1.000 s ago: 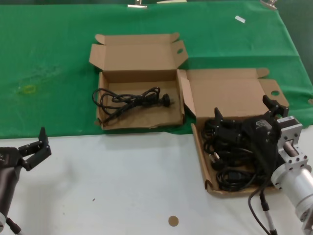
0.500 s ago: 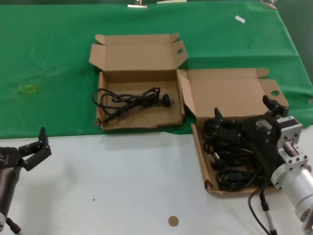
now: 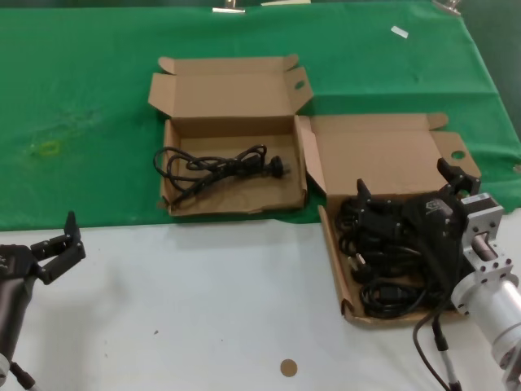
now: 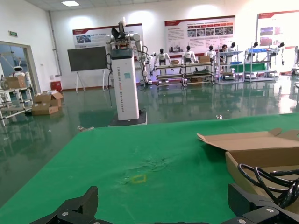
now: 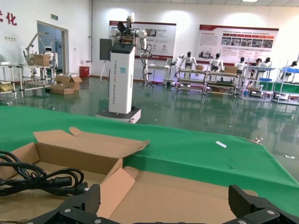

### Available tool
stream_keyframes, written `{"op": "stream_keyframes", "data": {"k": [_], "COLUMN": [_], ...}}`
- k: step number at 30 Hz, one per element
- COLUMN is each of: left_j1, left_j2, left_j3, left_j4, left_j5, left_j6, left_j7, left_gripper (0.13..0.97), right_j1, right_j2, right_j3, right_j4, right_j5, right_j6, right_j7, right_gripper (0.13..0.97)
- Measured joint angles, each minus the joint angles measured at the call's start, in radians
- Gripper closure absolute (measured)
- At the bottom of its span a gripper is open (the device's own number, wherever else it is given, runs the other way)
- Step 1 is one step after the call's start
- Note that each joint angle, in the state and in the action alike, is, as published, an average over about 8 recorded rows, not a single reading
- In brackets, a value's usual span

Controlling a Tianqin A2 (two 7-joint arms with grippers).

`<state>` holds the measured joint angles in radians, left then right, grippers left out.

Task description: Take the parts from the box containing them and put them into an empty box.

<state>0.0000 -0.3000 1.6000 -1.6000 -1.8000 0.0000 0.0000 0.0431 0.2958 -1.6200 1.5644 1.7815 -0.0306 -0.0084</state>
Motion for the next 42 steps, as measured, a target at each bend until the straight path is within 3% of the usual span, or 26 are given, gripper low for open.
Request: {"op": "stream_keyframes", "data": {"k": [42], "left_j1": [0.000], "left_j2": [0.000], "left_j3": [0.000], "left_j4": [0.000], "left_j5": [0.000], "left_j6": [0.000], "left_j7": [0.000], "left_gripper": [0.132], "right_j1": [0.000], "right_j2": [0.000], "right_j3": [0.000], "right_j4": [0.000], "right_j5": [0.000], "right_j6": [0.000], "right_j7": [0.000], "right_gripper": [0.129]}}
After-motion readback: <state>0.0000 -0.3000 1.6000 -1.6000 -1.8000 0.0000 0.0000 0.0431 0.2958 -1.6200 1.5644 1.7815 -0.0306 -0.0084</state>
